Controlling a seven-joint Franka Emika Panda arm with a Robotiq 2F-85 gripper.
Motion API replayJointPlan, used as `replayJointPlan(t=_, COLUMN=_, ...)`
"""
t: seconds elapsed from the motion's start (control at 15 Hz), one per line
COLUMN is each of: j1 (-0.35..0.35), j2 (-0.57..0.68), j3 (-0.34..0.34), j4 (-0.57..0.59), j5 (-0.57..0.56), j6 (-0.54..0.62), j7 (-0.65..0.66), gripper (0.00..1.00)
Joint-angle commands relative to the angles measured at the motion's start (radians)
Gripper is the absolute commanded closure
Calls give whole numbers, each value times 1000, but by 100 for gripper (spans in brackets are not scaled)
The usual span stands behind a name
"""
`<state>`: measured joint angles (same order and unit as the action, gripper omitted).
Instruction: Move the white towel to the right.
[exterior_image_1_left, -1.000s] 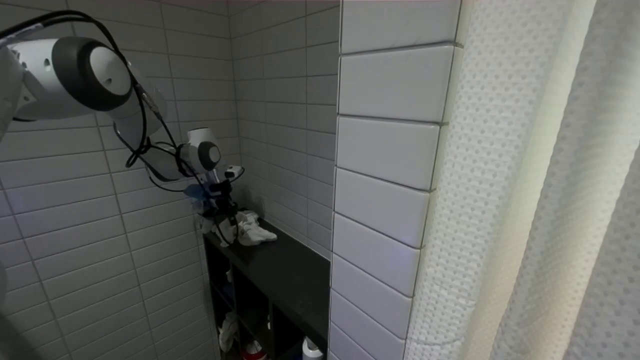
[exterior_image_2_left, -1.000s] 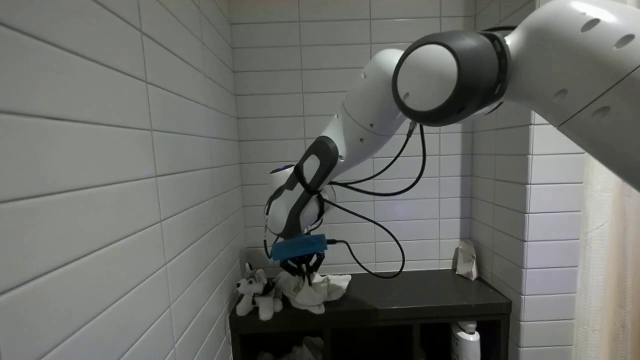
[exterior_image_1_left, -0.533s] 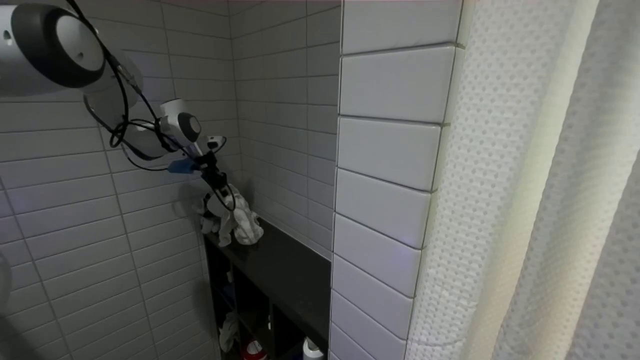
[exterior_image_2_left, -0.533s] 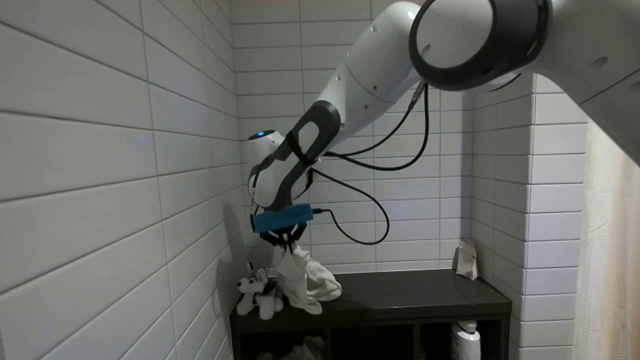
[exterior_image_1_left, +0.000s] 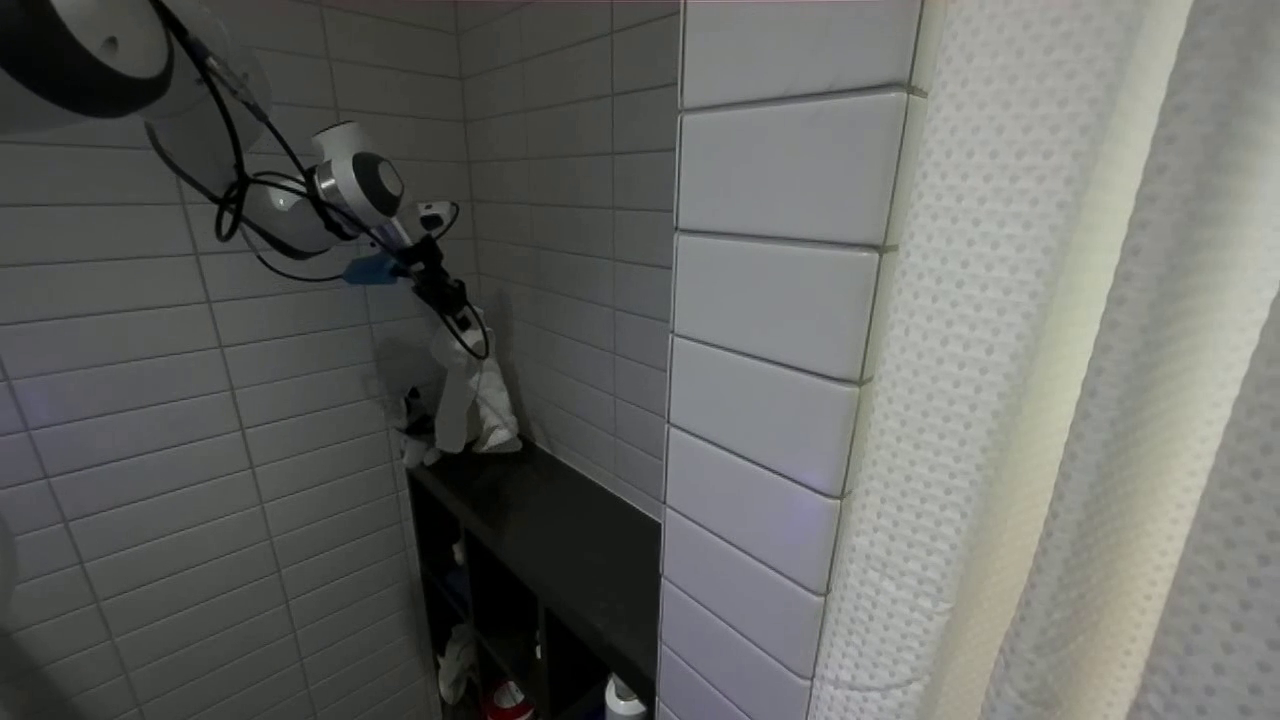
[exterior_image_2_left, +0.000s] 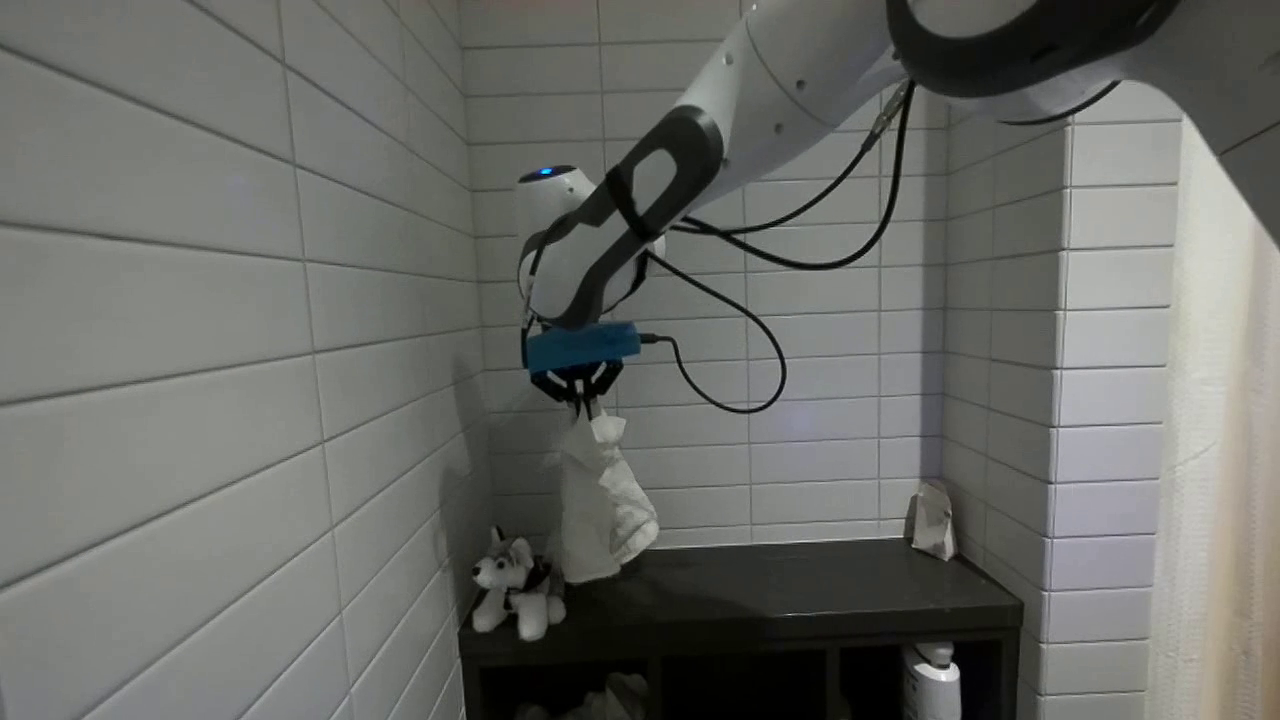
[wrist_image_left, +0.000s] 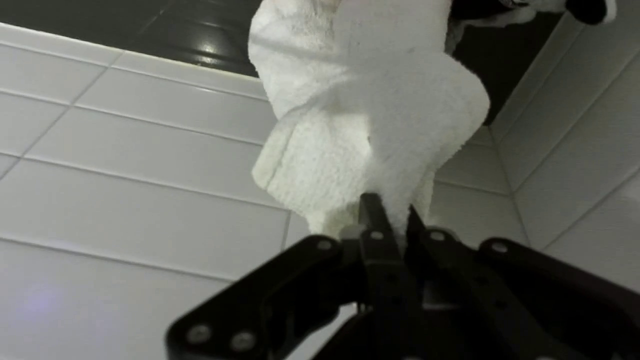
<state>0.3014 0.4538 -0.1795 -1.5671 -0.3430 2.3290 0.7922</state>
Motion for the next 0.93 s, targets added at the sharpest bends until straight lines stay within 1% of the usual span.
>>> replayJointPlan(t=0.0, j1=-28, j2=-81, j3=38, j4=-13, j5=-6, j6=-36, j7=-11, gripper=98)
replayJointPlan(t=0.2, j1=-39, j2=-147, j3=66, j4=-27, j5=13, j6=-49, j7=-8, gripper=98)
replayJointPlan(t=0.53, j1=-97, j2=-243, j3=131, j4=-72, j5=129, j6=-39, j7=-68, gripper=98)
replayJointPlan(t=0.87, j1=-165, j2=-319, j3=144, j4=-155, j5=229, j6=-20, j7=-131, gripper=98)
